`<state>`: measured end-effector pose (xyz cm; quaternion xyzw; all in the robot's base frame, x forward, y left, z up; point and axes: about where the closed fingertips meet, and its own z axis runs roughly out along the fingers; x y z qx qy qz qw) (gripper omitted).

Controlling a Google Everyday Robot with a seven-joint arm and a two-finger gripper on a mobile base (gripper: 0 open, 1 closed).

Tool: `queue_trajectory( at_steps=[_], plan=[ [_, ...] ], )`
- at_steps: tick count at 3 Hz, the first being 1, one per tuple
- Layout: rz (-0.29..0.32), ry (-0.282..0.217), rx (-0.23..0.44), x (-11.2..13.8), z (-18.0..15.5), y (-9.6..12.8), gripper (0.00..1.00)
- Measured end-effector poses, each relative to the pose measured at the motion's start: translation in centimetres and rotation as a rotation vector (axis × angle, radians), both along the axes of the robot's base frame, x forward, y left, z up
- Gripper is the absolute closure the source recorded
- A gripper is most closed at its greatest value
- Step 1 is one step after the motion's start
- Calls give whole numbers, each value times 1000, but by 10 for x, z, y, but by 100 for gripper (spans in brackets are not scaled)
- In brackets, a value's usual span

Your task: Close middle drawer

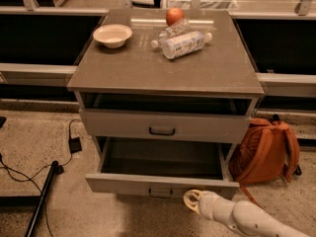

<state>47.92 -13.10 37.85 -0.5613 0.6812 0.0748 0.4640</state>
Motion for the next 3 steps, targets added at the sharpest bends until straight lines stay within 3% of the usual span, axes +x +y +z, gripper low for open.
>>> queue_trajectory(
  at_steps=[2,3],
  plan=[
    [-19,-52,21,51,7,3,100],
    [-12,-50,19,54,7,2,100]
  ],
)
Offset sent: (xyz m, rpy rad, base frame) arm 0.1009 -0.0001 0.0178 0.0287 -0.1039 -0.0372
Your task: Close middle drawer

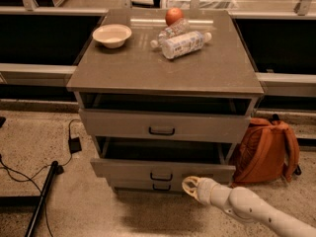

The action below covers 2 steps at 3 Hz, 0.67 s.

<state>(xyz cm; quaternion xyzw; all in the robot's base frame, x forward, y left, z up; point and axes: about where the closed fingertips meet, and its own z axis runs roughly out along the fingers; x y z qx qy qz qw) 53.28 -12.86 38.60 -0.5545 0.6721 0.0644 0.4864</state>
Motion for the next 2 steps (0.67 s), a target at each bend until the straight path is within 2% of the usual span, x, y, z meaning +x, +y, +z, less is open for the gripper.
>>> queue_trajectory(
  at_steps=[1,2],
  plan=[
    [75,19,-27,31,4,-4,100],
    [77,19,-28,30,4,-4,100]
  ],
)
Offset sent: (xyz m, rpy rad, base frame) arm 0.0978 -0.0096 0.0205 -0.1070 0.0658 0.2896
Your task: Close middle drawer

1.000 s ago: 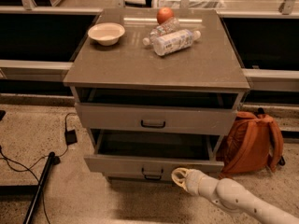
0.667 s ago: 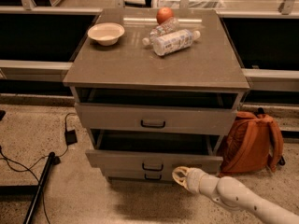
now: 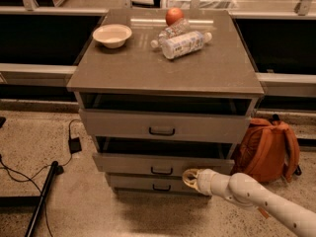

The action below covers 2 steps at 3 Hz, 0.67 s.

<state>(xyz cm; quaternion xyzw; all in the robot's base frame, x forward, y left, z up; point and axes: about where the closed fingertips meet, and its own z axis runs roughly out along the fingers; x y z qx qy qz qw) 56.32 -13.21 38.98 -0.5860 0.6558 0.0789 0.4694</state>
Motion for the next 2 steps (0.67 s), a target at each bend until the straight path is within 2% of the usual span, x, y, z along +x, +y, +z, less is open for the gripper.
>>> queue_trajectory(
  at_steps=[1,2],
  plan=[
    [56,8,-9,23,6,2,100],
    [78,3,-10,31,10,4,100]
  ],
)
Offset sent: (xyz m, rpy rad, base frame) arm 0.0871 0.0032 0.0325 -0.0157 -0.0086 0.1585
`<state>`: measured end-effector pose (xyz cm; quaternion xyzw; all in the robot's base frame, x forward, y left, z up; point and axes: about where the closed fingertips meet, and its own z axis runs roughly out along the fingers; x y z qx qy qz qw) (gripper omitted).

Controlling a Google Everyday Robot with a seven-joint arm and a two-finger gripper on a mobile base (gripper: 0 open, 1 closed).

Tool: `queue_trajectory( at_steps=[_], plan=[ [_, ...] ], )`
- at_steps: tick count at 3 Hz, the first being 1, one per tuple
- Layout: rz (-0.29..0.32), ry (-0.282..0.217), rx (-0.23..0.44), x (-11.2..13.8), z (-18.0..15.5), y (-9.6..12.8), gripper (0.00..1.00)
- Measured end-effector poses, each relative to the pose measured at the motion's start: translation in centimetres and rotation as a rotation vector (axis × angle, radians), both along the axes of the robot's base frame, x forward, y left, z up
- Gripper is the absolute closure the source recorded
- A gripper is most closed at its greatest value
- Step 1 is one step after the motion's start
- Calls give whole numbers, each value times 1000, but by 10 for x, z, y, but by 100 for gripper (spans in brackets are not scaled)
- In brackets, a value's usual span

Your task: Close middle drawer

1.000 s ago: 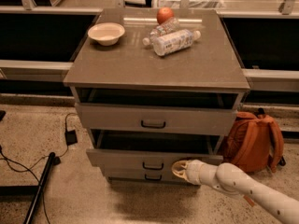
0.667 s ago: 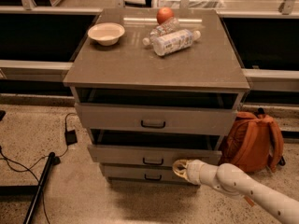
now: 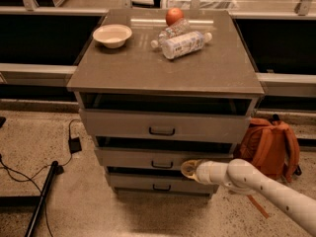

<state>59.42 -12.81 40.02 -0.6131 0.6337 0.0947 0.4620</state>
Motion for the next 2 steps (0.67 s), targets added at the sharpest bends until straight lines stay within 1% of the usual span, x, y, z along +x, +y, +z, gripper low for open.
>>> queue_trajectory(
  at_steps=[1,2],
  plan=[
    [43,-29,5,2,10,3,100],
    [72,-90,43,-45,19,6,100]
  ],
)
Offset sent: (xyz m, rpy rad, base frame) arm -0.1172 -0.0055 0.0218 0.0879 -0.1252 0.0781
